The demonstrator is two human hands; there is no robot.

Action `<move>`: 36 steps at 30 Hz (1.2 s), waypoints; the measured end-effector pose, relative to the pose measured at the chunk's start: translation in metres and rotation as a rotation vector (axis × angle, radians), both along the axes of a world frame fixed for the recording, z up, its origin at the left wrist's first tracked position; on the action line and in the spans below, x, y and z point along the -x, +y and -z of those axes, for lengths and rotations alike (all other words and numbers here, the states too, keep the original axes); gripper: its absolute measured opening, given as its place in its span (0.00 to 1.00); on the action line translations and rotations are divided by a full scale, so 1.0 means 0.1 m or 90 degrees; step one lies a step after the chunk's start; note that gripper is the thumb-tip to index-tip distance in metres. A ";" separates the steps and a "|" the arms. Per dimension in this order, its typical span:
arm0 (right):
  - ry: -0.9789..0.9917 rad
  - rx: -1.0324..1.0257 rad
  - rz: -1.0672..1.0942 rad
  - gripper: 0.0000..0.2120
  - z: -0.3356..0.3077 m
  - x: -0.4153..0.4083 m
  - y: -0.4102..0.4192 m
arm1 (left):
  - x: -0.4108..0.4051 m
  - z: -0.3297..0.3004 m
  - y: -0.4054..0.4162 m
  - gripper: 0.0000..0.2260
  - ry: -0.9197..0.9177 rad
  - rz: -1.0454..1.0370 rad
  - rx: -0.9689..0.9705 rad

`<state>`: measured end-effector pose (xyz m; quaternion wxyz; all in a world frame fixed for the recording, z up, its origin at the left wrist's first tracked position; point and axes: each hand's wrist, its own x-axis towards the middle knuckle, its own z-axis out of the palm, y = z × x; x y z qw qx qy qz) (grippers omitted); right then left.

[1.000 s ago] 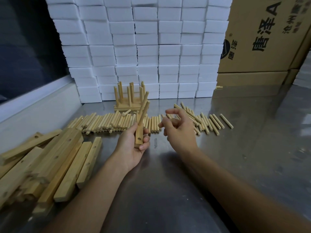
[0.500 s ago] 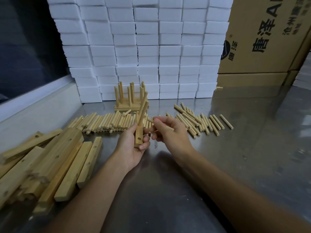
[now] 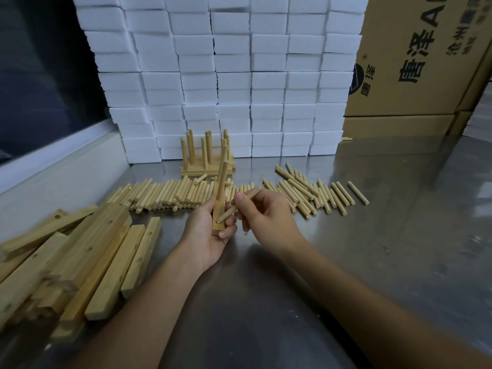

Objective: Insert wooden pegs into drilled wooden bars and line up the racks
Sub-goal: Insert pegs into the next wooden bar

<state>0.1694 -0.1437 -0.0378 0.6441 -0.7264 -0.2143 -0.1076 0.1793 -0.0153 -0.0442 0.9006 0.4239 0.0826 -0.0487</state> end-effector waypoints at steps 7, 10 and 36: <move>-0.187 0.208 0.018 0.07 -0.07 0.07 0.09 | 0.02 -0.01 -0.02 0.25 0.002 -0.016 -0.019; -0.143 0.183 0.002 0.07 -0.08 0.06 0.08 | 0.03 -0.03 -0.04 0.21 0.006 -0.028 -0.037; -0.110 0.092 0.106 0.14 0.08 0.06 0.15 | 0.05 -0.02 -0.08 0.20 0.033 -0.061 -0.073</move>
